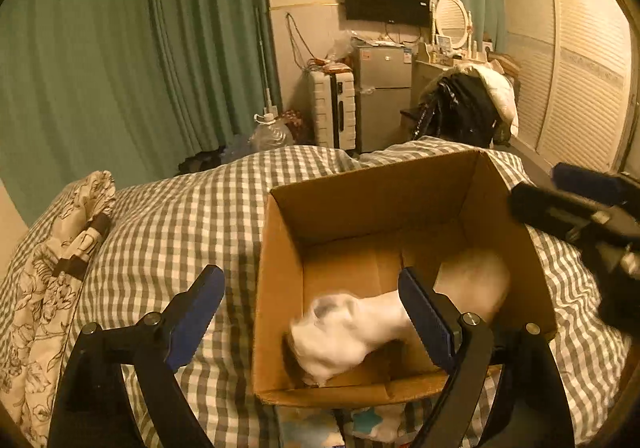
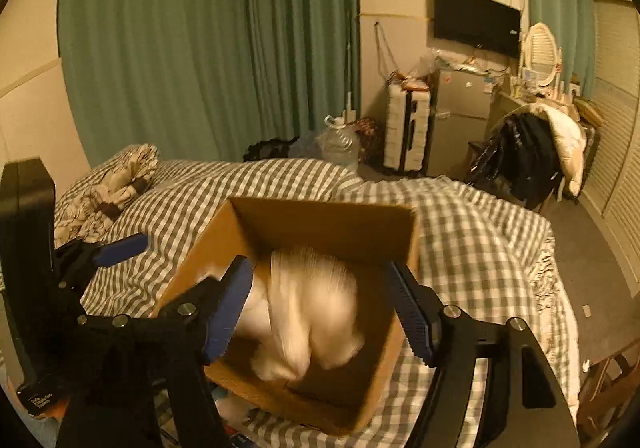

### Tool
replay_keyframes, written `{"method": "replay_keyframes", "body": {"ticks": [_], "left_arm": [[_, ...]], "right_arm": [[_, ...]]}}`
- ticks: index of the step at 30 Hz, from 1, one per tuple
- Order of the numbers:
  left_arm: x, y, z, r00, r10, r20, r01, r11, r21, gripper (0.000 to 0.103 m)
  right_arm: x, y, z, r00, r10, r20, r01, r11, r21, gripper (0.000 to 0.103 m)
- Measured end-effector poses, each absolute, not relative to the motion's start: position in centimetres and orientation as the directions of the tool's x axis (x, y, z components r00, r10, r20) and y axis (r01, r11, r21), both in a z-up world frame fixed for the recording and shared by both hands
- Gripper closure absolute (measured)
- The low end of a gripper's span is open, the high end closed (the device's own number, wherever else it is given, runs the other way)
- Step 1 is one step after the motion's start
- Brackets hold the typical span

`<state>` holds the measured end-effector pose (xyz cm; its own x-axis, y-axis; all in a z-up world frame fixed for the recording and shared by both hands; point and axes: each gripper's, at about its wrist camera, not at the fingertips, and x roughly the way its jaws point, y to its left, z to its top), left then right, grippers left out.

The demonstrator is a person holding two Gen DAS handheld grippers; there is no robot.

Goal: Organize objects
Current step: 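Carry the sock and lace cloth into the box and release both, then grasp the blue blister pack with the right tool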

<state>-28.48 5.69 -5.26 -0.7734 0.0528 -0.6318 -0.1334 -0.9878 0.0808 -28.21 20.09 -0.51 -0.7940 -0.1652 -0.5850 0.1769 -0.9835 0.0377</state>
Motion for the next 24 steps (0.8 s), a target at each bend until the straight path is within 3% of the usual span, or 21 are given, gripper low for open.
{"method": "replay_keyframes", "body": {"ticks": [6, 15, 24], "left_arm": [[-25.5, 3.6, -2.3, -0.771, 0.048, -0.635, -0.094, -0.995, 0.040, 0.012], [-17.2, 1.1, 3.9, -0.825, 0.027, -0.565, -0.058, -0.998, 0.037, 0.005], [-10.4, -0.2, 1.4, -0.796, 0.000, -0.605, -0.052, -0.996, 0.068, 0.005]], "right_arm": [[-25.0, 21.3, 3.5, -0.827, -0.115, -0.550, 0.131, -0.991, 0.012, 0.027], [-15.5, 20.1, 10.6, -0.875, -0.105, -0.472, 0.148, -0.988, -0.054, 0.018], [-7.7, 17.6, 10.1, -0.867, -0.125, -0.483, 0.190, -0.978, -0.089, 0.013]]}}
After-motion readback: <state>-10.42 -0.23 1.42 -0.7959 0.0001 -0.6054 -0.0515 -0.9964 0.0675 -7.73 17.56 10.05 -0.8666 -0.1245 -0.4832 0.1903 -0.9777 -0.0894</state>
